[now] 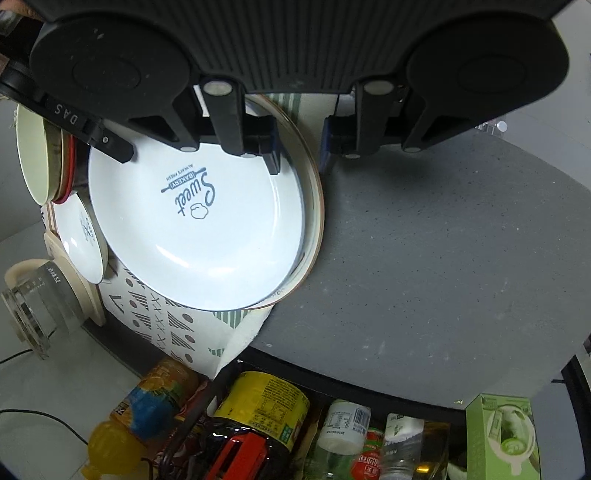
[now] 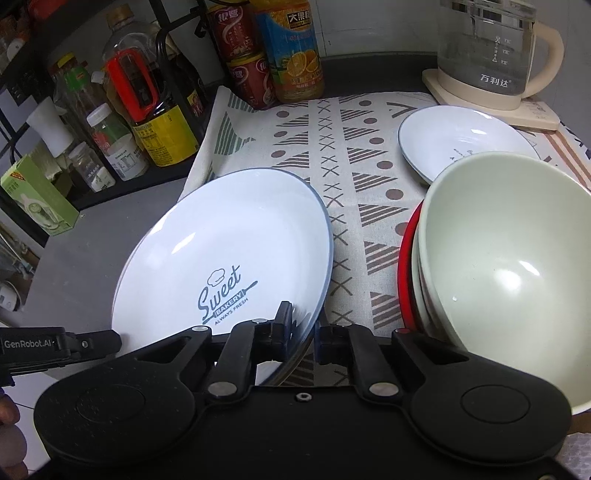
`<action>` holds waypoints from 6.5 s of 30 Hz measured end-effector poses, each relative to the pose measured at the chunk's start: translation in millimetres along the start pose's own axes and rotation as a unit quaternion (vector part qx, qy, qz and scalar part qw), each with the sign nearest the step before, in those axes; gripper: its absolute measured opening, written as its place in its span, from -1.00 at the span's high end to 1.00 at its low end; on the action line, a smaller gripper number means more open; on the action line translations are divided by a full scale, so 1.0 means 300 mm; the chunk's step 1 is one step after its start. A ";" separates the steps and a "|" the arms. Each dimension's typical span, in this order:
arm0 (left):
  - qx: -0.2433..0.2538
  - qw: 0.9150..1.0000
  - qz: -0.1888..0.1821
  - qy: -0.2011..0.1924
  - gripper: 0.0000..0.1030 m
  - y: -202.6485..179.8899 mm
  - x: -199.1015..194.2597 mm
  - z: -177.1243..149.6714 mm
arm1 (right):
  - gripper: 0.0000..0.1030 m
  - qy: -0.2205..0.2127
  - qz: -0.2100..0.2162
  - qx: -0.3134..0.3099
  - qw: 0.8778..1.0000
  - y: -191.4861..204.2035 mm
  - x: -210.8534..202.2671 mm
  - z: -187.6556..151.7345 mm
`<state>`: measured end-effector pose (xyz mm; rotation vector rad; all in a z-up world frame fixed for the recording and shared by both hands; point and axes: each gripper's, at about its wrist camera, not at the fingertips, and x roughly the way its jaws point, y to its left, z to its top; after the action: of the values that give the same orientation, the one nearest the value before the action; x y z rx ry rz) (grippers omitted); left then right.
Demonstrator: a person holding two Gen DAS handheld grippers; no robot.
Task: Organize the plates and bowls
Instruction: 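Carry the 'Sweet' plate with both grippers and lower it onto the large white plate, then open both grippers and release the 'Sweet' plate, then move both tools toward the small white 'Bakery X' plate, then close the left gripper on the 'Bakery X' plate rim while the right gripper also grips it, then carry the 'Bakery X' plate with both grippers and lower it onto the 'Sweet' plate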
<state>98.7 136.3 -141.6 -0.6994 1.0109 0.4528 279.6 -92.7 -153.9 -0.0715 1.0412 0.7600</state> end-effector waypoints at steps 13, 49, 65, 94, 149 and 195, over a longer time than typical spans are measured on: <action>-0.005 1.000 -0.005 -0.002 0.58 0.004 0.053 0.027 | 0.66 0.028 -0.015 0.003 0.999 0.004 0.057 -0.009; 0.072 0.996 -0.021 -0.046 -0.73 -0.472 0.005 0.269 | -0.99 -0.114 0.005 0.092 0.989 -0.402 -0.226 0.248; 0.101 0.994 -0.046 -0.002 -0.67 -0.751 0.257 0.311 | -0.63 -0.055 -0.005 0.124 0.991 -0.761 -0.076 0.344; 0.095 0.988 -0.067 0.103 0.54 -0.889 0.627 0.316 | 0.51 0.049 0.061 0.101 0.992 -0.912 0.283 0.357; -0.076 0.994 -0.017 -0.079 0.75 -0.469 -0.066 0.226 | 0.74 -0.009 0.226 -0.114 0.967 -0.368 -0.084 0.476; 0.072 0.994 -0.074 0.027 0.75 -0.052 0.058 0.163 | 0.73 0.026 0.054 -0.017 0.998 0.021 -0.022 0.039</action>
<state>146.5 160.8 -135.0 -0.6547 1.0241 0.2299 282.7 -86.9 -140.7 -0.0644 1.0877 0.8777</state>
